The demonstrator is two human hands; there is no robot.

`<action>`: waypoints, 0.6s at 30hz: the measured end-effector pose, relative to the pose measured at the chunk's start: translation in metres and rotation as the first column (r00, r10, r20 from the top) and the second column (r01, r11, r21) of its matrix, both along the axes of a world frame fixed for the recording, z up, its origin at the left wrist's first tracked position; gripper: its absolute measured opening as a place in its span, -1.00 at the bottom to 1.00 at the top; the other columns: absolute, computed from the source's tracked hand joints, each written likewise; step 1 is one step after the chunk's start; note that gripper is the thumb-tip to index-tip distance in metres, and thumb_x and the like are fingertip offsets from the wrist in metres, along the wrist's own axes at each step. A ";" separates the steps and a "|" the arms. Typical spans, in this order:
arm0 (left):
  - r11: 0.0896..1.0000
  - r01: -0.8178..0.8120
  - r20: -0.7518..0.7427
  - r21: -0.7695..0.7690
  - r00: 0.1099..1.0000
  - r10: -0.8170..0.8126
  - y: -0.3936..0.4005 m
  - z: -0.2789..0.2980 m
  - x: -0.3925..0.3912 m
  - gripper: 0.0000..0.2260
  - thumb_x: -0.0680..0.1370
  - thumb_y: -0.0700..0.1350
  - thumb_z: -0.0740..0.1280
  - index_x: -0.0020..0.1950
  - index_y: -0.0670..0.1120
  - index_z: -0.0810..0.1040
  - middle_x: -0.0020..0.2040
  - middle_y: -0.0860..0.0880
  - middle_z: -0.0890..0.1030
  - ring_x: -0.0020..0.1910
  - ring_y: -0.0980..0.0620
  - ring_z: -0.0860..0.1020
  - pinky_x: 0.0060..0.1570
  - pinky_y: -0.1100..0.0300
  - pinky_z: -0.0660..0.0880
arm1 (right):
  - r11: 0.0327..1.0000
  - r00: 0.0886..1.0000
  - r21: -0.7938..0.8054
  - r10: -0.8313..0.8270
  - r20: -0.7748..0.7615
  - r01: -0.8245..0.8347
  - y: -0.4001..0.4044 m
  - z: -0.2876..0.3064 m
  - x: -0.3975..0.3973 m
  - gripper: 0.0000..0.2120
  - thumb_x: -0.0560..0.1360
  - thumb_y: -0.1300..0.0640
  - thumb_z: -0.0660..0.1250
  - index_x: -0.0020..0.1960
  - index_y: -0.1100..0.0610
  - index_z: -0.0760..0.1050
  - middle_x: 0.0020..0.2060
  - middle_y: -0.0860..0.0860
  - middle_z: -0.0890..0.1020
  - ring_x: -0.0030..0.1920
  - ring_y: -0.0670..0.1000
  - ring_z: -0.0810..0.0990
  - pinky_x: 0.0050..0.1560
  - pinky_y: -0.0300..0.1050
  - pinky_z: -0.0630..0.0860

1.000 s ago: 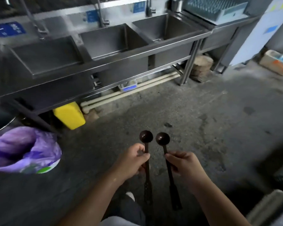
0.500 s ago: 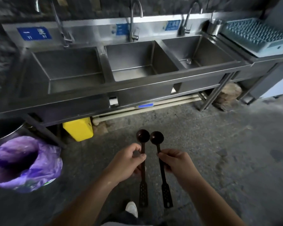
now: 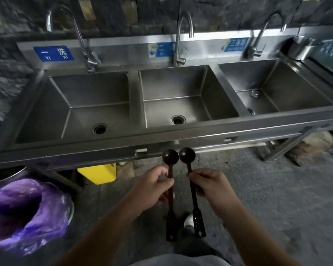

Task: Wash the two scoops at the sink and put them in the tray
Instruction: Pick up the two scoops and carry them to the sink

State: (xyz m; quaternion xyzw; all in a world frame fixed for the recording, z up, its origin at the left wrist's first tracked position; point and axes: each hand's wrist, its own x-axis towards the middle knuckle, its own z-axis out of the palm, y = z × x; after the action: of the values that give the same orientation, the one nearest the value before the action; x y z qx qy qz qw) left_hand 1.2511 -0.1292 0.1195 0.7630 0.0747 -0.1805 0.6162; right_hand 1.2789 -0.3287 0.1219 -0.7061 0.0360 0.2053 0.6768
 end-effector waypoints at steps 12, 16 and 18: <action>0.994 -0.106 -0.072 -0.014 0.992 0.105 -0.038 0.003 0.201 -0.96 0.44 0.05 0.36 -0.21 0.16 0.55 -0.41 0.00 0.61 -0.46 0.08 0.56 -0.48 0.23 0.43 | 0.995 0.996 -0.058 0.073 -0.046 -0.075 -0.030 0.005 0.227 -0.83 0.47 0.17 0.42 -0.22 0.26 0.63 -0.45 0.06 0.50 -0.39 0.01 0.42 -0.33 -0.12 0.35; 0.986 -0.154 -0.075 -0.061 0.986 0.149 -0.030 -0.007 0.261 -0.83 0.52 -0.10 0.36 -0.24 0.13 0.55 -0.43 0.00 0.63 -0.50 0.11 0.59 -0.54 0.32 0.44 | 0.994 0.994 -0.089 0.061 -0.095 -0.070 -0.021 -0.004 0.281 -0.83 0.50 0.22 0.40 -0.24 0.15 0.69 -0.46 0.06 0.52 -0.42 -0.01 0.42 -0.37 -0.15 0.34; 0.987 -0.158 -0.069 -0.032 0.985 0.156 -0.021 -0.013 0.293 -0.89 0.53 -0.09 0.36 -0.19 0.08 0.55 -0.37 0.01 0.66 -0.48 0.11 0.61 -0.53 0.35 0.44 | 0.996 0.992 -0.077 0.028 -0.124 -0.037 -0.016 -0.009 0.311 -0.80 0.51 0.24 0.40 -0.26 0.12 0.70 -0.47 0.02 0.53 -0.44 -0.06 0.43 -0.40 -0.21 0.36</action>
State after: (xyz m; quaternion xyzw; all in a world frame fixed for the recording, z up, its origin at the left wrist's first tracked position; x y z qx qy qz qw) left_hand 1.5445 -0.1507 0.1062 0.7368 0.1516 -0.1580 0.6397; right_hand 1.5901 -0.3449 0.1124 -0.7189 0.0742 0.2577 0.6413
